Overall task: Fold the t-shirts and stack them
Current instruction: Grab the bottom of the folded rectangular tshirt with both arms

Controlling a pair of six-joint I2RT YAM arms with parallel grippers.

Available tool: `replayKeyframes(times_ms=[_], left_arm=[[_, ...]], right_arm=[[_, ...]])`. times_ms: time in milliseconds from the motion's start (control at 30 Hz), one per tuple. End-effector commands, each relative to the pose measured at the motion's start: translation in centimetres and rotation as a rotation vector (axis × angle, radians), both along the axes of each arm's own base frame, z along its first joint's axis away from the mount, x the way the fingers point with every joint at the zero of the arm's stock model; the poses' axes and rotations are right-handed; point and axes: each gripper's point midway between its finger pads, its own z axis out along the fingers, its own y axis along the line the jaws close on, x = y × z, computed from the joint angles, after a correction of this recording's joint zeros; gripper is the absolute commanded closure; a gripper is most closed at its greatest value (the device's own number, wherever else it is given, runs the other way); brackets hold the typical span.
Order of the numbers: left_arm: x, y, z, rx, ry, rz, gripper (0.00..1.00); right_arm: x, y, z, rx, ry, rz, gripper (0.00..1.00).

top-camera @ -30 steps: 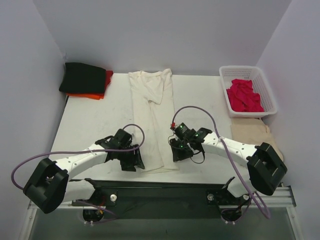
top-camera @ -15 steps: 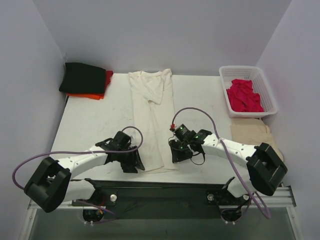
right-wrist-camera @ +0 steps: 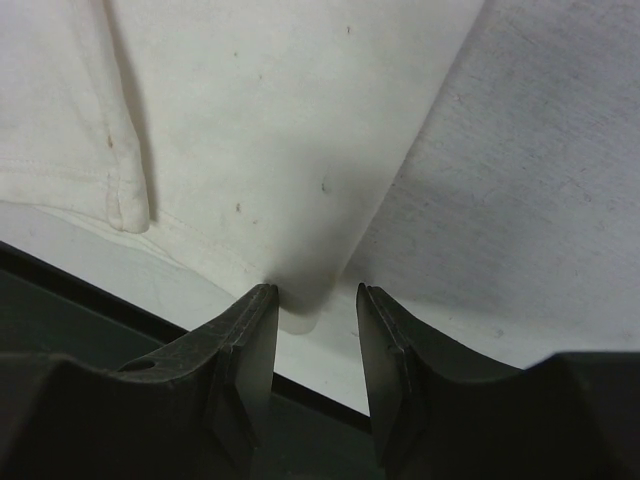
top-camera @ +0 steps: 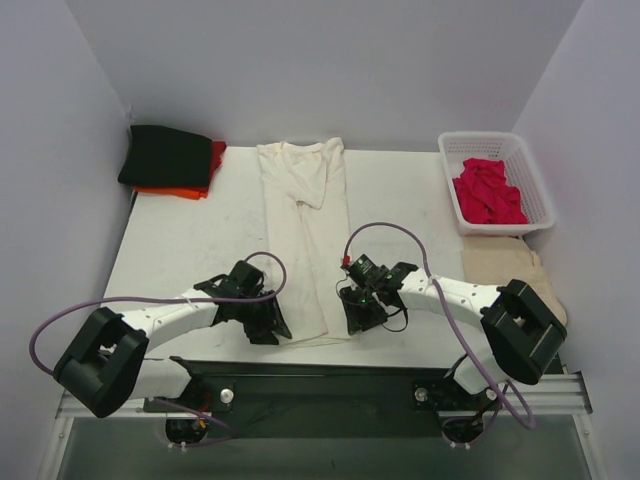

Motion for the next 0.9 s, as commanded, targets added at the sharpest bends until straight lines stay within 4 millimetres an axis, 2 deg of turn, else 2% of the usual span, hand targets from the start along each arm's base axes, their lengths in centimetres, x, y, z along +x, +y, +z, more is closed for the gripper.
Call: replayKeyframes(times_ms=[0,300,400,433,533,600,767,867], left_arm=[[0.6,1.1,-0.9,0.073,-0.002,0.036,0.46],[-0.2,2.8,-1.5,0.16,0.044,0.08,0.55],[-0.3,2.8,-1.7,0.156,0.053,0.078,0.62],[-0.3,2.7,-1.8,0.156,0.054,0.078,0.64],[-0.4,2.6,-1.9,0.148,0.061,0.075,0.79],[-0.2,2.5,-1.9,0.143,0.058,0.073,0.84],[-0.1,2.5,-2.0,0.142,0.052,0.068,0.99],[-0.2,2.7,-2.0,0.15,0.048,0.066,1.0]], right_arm=[[-0.9,-0.3,-0.4,-0.012,0.04,0.014,0.62],[-1.7,-0.4,-0.8,-0.009,0.075,0.03,0.66],[-1.8,-0.6,-1.0,-0.017,0.081,0.029,0.75],[-1.8,-0.7,-1.0,-0.022,0.08,0.027,0.81],[-1.9,-0.9,-1.0,-0.031,0.082,0.025,0.93],[-2.0,-1.0,-1.1,-0.033,0.084,0.028,0.97],[-2.0,-1.2,-0.9,-0.034,0.076,0.02,1.0],[-2.1,-1.3,-0.7,-0.032,0.068,0.019,1.0]])
